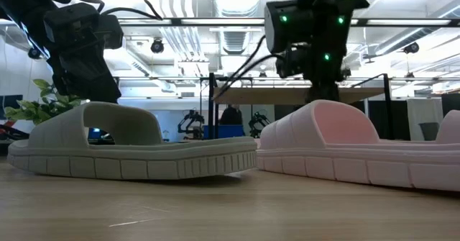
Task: Pick and place slides into the shelf
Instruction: Move the black slipper under the shelf
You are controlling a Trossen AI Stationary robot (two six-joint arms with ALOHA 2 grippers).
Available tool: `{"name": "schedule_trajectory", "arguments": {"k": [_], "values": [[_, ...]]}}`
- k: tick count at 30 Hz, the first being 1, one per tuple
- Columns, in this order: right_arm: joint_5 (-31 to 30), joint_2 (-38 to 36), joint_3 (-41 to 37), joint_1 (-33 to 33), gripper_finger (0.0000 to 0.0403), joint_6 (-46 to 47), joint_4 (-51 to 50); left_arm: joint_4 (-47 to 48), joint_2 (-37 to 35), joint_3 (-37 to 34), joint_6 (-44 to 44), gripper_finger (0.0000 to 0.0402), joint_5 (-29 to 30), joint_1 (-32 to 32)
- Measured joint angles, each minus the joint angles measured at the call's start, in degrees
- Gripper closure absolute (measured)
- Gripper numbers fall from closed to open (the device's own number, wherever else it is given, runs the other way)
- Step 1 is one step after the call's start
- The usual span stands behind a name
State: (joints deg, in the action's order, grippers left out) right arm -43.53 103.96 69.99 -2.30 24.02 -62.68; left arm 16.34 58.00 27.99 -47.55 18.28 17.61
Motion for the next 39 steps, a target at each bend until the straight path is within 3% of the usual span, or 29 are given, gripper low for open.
{"name": "schedule_trajectory", "arguments": {"k": [3, 5, 12, 18, 23, 28, 33, 39], "values": [[1.70, -0.04, 2.64, -0.17, 0.0231, 0.07, -2.89, 0.01, -0.01, 0.00, -0.04, 0.0228, -0.01, 0.00], [6.26, -0.07, 4.39, -0.18, 0.0233, 0.77, -5.86, 0.02, -0.01, 0.00, -0.07, 0.0228, -0.03, 0.00], [36.32, -1.50, 3.31, -0.93, 0.0271, 7.41, -7.47, 0.00, -0.02, 0.07, -0.07, 0.0228, -0.04, 0.00], [47.70, -1.60, 0.68, -4.48, 0.0344, 13.66, -1.28, -0.02, -0.02, 0.04, -0.07, 0.0228, -0.04, 0.00], [47.75, -1.60, -0.92, -6.78, 0.0390, 16.39, 6.25, -0.02, -0.02, -0.07, -0.09, 0.0228, -0.02, 0.00], [39.85, -1.60, -2.85, -6.32, 0.0390, 17.39, 8.69, -0.04, -0.02, -0.07, -0.07, 0.0228, -0.04, 0.00], [38.65, -1.60, -5.28, -3.63, 0.0390, 17.39, 13.02, -0.39, -0.02, -0.07, -0.09, 0.0228, -0.04, 0.00], [31.83, -1.60, -6.34, -0.83, 0.0390, 17.49, 16.20, -0.42, -0.02, -0.07, -0.11, 0.0228, -0.10, 0.03]]}}
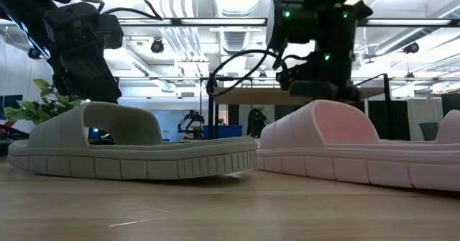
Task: Pick and place slides into the shelf
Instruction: Move the black slipper under the shelf
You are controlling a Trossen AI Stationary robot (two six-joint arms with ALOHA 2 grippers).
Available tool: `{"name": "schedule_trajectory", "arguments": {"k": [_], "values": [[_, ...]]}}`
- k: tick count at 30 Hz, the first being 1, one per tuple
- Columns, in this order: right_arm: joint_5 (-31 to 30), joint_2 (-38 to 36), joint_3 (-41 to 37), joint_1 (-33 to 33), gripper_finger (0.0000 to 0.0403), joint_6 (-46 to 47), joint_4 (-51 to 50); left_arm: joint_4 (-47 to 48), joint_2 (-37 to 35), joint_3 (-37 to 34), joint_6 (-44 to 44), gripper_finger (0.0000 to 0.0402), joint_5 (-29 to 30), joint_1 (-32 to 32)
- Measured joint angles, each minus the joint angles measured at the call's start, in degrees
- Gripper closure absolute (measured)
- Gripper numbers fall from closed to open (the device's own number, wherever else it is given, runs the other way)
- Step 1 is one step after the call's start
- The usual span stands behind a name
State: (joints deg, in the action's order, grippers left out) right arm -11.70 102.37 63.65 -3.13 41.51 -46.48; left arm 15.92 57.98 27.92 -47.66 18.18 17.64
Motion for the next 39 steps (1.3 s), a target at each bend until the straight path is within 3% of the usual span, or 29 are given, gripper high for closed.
{"name": "schedule_trajectory", "arguments": {"k": [8, 17, 24, 30, 39], "values": [[-13.51, 0.02, 0.54, 3.10, 0.0390, 0.07, -2.06, -0.17, 0.00, 0.00, -0.04, 0.0228, -0.53, 0.01], [-11.76, -0.33, 0.70, 3.35, 0.0390, 0.09, -2.24, -0.57, 0.02, 0.00, -0.30, 0.0228, -0.51, 0.01], [-10.55, -5.45, 0.83, -3.65, 0.0390, 5.56, -4.82, -0.55, 0.01, 0.00, -3.02, 0.0228, -0.46, 0.01], [-10.09, -10.33, 0.60, -10.86, 0.0390, 17.27, -14.46, -1.00, 0.02, -0.03, -3.02, 0.0228, -0.16, 0.01], [-7.61, -13.40, -0.13, -23.41, 0.0390, 33.00, -14.40, -6.08, 0.04, -0.16, -3.02, 0.0228, 0.52, -0.05]]}}
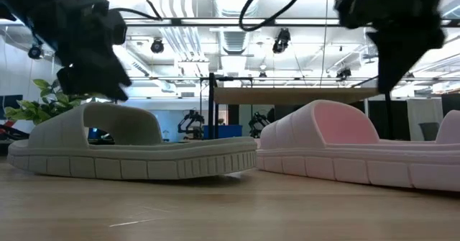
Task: Pick and place slides into the shelf
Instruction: Move the black slipper under the shelf
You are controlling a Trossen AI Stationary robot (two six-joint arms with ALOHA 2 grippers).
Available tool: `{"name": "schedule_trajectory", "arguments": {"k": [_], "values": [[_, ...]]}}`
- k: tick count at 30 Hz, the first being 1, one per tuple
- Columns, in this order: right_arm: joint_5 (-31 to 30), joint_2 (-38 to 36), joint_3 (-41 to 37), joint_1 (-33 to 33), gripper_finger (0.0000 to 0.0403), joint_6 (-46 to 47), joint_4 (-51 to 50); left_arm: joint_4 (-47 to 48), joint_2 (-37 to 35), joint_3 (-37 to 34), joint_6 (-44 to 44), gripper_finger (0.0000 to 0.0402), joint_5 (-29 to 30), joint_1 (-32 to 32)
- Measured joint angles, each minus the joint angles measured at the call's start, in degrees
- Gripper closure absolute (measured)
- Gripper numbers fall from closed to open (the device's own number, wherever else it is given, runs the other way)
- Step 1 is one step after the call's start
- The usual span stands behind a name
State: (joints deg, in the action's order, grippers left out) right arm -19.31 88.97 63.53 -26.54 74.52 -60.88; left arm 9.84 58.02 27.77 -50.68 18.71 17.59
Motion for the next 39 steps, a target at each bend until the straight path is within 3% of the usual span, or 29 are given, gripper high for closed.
{"name": "schedule_trajectory", "arguments": {"k": [5, 8, 12, 20, 31, 39], "values": [[-1.46, 0.42, -0.75, -2.71, 0.0390, 13.90, -0.14, -8.46, 0.00, 0.06, 0.24, 0.0228, 0.03, -1.16], [-7.17, 0.43, -2.04, -2.68, 0.0390, 25.92, 0.00, -9.45, 0.00, 0.40, 0.45, 0.0228, 0.04, -3.51], [-11.52, 0.43, -4.38, 0.96, 0.0390, 31.16, 0.67, -9.39, 0.00, 0.40, 0.04, 0.0228, -0.10, -6.71], [-1.21, 0.80, -12.79, 12.34, 0.0390, 17.32, 21.37, -9.41, 0.00, 0.40, -0.07, 0.0228, -3.71, -7.94], [-3.66, 1.17, -14.49, 20.78, 0.0390, 8.52, 25.19, -9.37, 0.10, 0.35, -1.50, 0.0228, -6.30, -7.83], [-4.81, 7.31, -14.49, 24.28, 0.0390, 1.81, 31.72, -9.34, 0.13, 0.31, -1.06, 0.0228, -6.28, -7.83]]}}
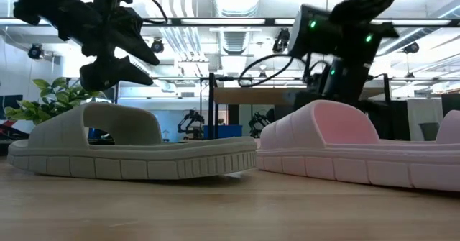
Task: Pick and place slides into the shelf
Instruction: Move the black slipper under the shelf
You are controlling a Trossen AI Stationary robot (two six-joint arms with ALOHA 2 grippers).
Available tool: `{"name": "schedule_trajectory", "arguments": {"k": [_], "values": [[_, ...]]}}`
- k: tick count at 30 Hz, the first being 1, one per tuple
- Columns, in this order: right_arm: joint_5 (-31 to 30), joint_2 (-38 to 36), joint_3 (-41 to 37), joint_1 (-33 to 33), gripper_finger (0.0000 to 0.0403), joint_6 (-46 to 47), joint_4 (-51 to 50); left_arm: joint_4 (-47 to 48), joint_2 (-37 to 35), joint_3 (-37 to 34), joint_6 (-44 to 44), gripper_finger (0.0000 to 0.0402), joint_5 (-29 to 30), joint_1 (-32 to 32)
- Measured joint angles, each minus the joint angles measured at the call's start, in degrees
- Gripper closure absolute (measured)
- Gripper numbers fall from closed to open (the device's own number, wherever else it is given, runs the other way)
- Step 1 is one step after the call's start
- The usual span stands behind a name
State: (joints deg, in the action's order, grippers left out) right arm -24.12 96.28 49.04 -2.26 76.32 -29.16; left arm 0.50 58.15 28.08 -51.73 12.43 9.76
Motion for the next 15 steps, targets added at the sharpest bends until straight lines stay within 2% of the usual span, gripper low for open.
{"name": "schedule_trajectory", "arguments": {"k": [4, 15], "values": [[-0.47, 2.94, 0.14, 1.26, 0.0390, -1.38, 1.78, -0.02, 0.00, -0.02, -0.05, 0.0228, 0.00, 0.00], [-10.61, 3.76, 1.07, 2.01, 0.0390, -0.36, 1.45, -0.01, 0.00, -0.04, -0.36, 0.0228, -0.17, 0.00]]}}
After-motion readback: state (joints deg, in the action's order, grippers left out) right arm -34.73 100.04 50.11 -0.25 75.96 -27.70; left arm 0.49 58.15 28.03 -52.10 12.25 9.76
